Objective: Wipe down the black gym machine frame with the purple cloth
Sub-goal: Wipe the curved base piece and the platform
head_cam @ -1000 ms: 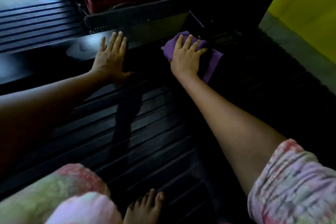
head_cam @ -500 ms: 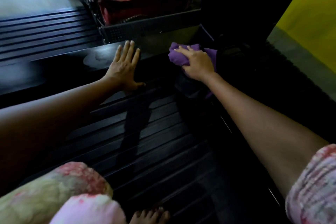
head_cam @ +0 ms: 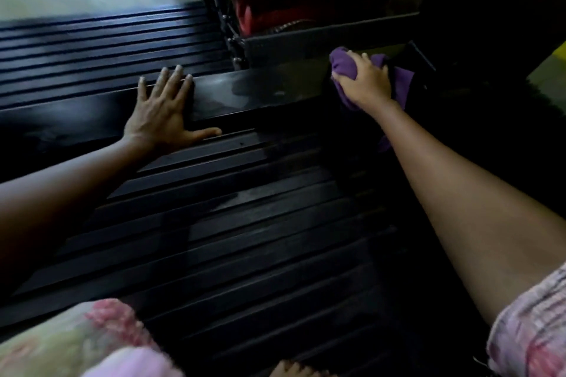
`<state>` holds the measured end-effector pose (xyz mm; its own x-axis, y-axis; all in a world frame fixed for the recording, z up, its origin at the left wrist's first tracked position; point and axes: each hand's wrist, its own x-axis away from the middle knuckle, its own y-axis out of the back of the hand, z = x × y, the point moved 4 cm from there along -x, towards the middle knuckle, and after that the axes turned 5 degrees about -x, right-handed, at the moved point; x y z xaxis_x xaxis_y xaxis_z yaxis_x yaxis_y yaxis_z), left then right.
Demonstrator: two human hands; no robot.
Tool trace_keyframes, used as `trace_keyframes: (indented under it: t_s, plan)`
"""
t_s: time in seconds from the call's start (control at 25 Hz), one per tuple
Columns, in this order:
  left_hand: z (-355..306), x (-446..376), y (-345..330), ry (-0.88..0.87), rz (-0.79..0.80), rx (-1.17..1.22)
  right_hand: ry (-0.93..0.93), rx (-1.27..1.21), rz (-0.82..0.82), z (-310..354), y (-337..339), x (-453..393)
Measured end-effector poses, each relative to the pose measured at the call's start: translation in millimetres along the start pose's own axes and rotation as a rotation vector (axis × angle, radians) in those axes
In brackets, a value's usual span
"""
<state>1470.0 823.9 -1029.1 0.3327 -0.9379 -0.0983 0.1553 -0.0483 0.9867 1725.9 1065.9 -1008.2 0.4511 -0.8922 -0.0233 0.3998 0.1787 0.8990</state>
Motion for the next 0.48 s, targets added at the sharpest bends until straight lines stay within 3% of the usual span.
trace_keyframes:
  t_s: [0.28, 0.4, 0.48]
  plan:
    - [0.2, 0.6, 3.6, -0.037, 0.028, 0.105, 0.179, 0.048, 0.153, 107.7, -42.8, 9.0]
    - [2.4, 2.6, 3.5, -0.023, 0.029, 0.108, 0.309, 0.000, 0.163, 113.9, -45.4, 23.6]
    - [2.5, 2.0, 3.2, -0.027, 0.032, 0.117, 0.291, -0.096, 0.145, 102.1, -37.0, 22.8]
